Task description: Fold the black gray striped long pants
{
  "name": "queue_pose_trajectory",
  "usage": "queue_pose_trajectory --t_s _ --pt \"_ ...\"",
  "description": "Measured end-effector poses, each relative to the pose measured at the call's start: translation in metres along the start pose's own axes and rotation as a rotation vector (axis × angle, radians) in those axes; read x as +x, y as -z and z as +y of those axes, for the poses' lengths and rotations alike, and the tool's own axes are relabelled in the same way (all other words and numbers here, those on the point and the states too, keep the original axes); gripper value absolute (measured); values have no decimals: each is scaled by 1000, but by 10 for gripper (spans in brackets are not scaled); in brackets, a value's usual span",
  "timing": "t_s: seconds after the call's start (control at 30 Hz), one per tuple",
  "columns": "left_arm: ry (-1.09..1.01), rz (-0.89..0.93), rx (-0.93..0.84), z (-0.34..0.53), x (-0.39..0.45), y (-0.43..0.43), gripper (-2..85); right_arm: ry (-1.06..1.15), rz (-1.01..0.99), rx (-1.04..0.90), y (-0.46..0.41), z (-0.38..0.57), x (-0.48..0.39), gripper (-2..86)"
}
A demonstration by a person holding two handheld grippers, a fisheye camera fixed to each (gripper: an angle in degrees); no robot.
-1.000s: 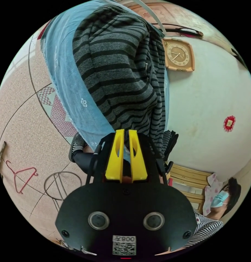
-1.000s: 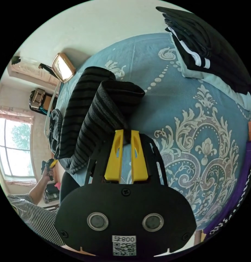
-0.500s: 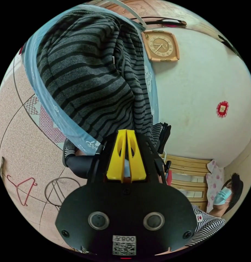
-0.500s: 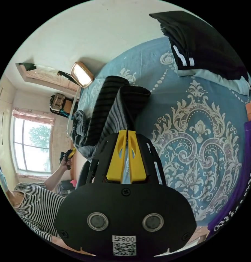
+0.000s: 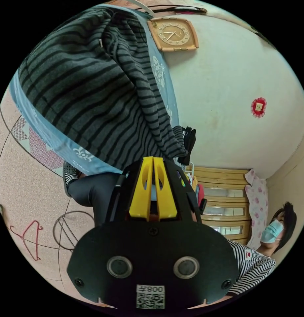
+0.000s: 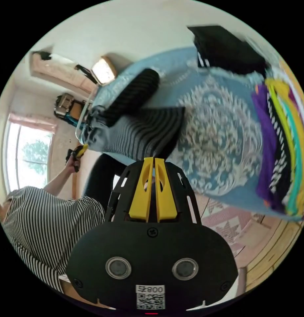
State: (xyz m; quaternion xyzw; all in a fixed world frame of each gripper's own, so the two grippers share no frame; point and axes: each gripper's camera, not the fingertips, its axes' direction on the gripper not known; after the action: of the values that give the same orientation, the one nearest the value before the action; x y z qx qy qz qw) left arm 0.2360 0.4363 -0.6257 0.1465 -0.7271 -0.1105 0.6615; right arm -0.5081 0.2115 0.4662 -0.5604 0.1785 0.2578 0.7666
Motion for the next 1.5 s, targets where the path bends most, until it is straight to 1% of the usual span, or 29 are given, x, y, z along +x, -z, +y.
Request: queue_pose_trajectory --t_s 0.07,0.1,0.13,0.2,0.3,0.37,0.43,0.5,0.63,0.77,0.87,0.93,1.0,1.07,1.13,1.2,1.27,1.33,1.37,1.43,1.47,1.5 --pt "-7 1 -33 -2 14 -15 9 -170 -96 -68 -40 19 38 1" --pt "-20 -2 -55 -5 27 -25 14 -226 -126 -68 -47 24 47 1" --pt "-51 -1 -77 -10 44 -35 22 -304 -161 -28 -52 32 60 1" --pt "-113 -17 -109 -22 75 -51 39 -336 -197 50 -49 39 69 1" --pt "-241 -10 -143 -53 136 -85 67 -307 -196 124 -39 25 70 4" --pt "-334 -52 -187 -76 177 -114 78 -230 -210 166 -38 -5 63 9" --pt "-449 -144 -246 -109 230 -159 89 -164 -218 176 -44 -36 55 19" --pt "-511 -241 -288 -134 264 -197 94 -113 -211 179 -55 -70 47 35" --pt "-490 -380 -335 -190 309 -273 97 -44 -171 145 -90 -147 34 57" --pt "-413 -428 -408 -227 327 -325 96 -22 -139 122 -123 -200 30 62" --pt "-425 -509 -471 -236 345 -360 82 0 -81 97 -142 -218 27 67" --pt "-487 -575 -459 -234 368 -373 53 5 -72 63 -155 -222 29 66" --pt "-514 -563 -474 -233 385 -377 36 1 -106 47 -165 -221 33 56" --pt "-526 -546 -470 -232 404 -377 27 -8 -176 76 -166 -213 40 36" --pt "-579 -489 -431 -227 441 -368 21 -17 -189 87 -162 -204 45 27" --pt "-645 -451 -402 -222 478 -358 18 3 -216 148 -146 -189 47 22" --pt "-741 -427 -370 -214 521 -346 16 12 -331 282 -113 -156 53 17" --pt "-886 -382 -311 -202 585 -330 14 28 -398 384 -88 -124 55 12" --pt "-923 -368 -298 -198 601 -327 14 42 -431 433 -72 -102 54 9" --pt "-1073 -347 -242 -181 668 -322 13 68 -456 497 -52 -69 50 5" --pt "-1114 -352 -225 -176 685 -323 13 68 -465 580 -36 -45 49 3" --pt "-1188 -362 -204 -166 718 -327 13 69 -468 621 -28 -34 48 2"
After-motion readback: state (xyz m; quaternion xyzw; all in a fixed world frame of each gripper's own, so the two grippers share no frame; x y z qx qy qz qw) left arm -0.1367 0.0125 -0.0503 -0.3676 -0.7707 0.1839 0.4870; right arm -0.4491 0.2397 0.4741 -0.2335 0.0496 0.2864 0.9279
